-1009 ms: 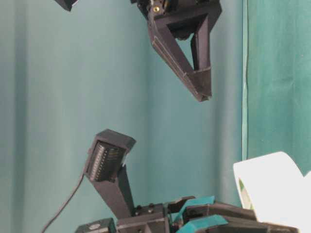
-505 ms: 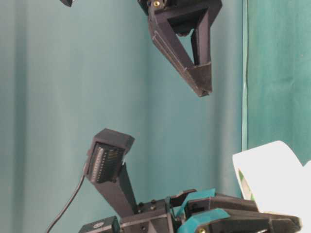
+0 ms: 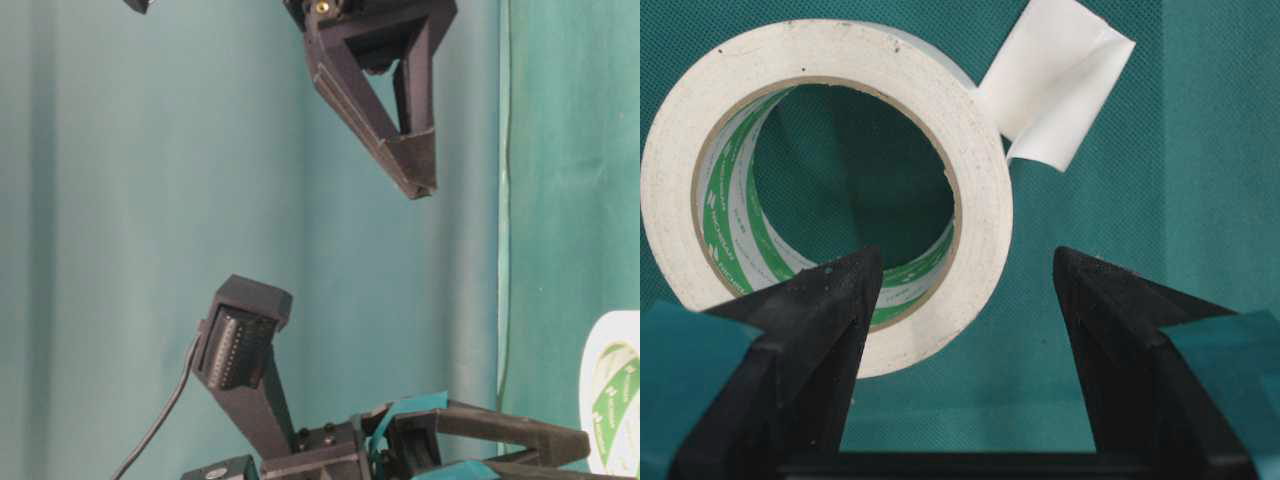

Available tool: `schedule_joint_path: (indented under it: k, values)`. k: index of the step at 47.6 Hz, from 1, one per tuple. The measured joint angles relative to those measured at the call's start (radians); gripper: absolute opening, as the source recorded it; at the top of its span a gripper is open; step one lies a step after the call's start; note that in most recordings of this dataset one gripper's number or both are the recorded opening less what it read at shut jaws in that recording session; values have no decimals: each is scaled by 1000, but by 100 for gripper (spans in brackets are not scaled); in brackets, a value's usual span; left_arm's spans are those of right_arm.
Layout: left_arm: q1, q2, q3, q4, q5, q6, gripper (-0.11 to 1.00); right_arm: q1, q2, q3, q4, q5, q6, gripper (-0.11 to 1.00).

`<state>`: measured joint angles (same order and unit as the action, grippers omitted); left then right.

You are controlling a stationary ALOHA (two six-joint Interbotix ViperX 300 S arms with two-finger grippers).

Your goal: Peel off the duct tape with your right arm.

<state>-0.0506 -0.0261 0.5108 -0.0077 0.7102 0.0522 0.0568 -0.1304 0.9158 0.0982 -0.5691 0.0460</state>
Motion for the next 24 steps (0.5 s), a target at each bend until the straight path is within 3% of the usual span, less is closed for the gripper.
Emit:
schedule_joint_path:
  k: [24]
  values:
    - [11, -32, 3, 0, 2, 0, 67, 2, 2, 0, 0, 2, 0, -10]
